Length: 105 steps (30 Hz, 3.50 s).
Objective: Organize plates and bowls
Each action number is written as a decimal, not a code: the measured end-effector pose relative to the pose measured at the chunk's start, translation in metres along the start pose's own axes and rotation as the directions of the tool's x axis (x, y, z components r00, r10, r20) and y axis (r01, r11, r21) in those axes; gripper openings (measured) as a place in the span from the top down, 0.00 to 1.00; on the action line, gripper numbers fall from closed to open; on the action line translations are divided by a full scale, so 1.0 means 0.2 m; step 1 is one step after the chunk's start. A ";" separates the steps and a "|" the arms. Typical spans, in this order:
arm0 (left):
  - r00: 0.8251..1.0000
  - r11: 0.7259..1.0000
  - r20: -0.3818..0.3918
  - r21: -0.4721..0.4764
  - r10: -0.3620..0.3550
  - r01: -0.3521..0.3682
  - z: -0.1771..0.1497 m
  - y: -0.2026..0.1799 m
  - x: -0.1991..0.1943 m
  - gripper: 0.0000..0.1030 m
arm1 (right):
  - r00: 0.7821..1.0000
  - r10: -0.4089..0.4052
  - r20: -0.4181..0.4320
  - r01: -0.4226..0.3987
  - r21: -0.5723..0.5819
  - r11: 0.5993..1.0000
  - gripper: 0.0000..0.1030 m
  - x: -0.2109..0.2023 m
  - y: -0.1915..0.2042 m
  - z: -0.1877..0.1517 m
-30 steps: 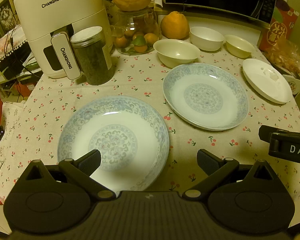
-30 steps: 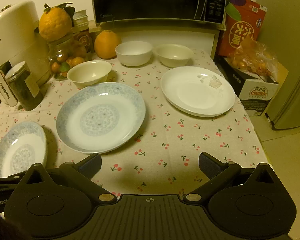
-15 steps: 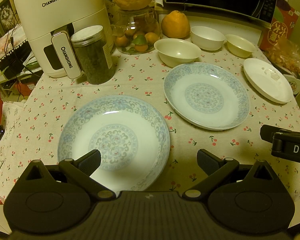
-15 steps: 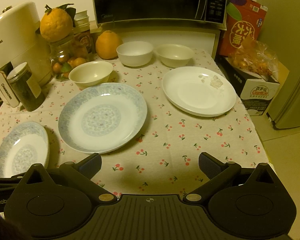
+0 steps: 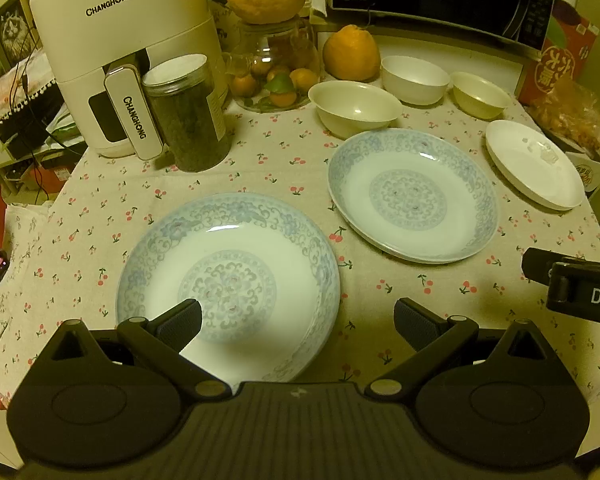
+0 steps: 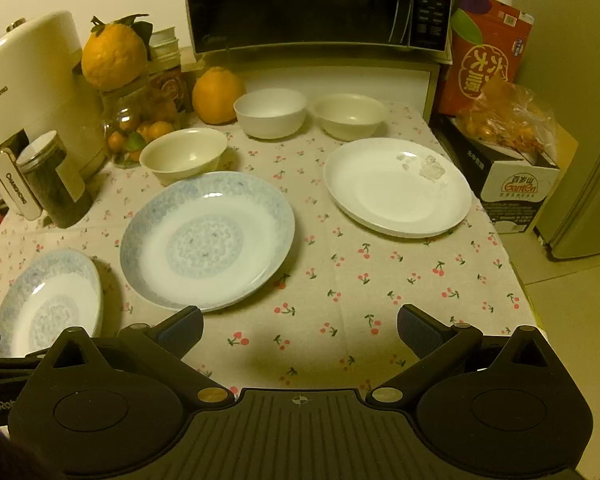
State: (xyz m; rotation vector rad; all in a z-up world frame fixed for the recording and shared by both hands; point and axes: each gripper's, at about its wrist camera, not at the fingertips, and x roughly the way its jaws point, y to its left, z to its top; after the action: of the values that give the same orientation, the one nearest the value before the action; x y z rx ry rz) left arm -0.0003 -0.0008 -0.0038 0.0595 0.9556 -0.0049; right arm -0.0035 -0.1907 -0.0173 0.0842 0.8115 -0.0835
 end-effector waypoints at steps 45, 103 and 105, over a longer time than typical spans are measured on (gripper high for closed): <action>1.000 1.000 0.011 0.006 0.002 -0.002 0.00 -0.01 -0.01 0.00 | 1.000 0.000 0.001 0.000 0.005 1.000 0.00 -0.02 -0.01 0.01; 0.934 0.932 -0.083 0.071 -0.349 0.355 0.46 0.06 0.60 0.58 | 0.874 0.416 -0.251 -0.368 0.216 0.904 0.32 0.71 -0.13 0.39; 0.932 0.931 -0.093 0.076 -0.349 0.356 0.45 0.05 0.61 0.61 | 0.875 0.418 -0.246 -0.369 0.224 0.902 0.51 0.72 -0.13 0.40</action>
State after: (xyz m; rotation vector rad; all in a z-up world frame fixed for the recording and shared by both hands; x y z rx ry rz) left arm 0.1441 0.0079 -0.0508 -0.0285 1.0338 -0.3828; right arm 0.1489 -0.2316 -0.0681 0.4326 1.0642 0.2550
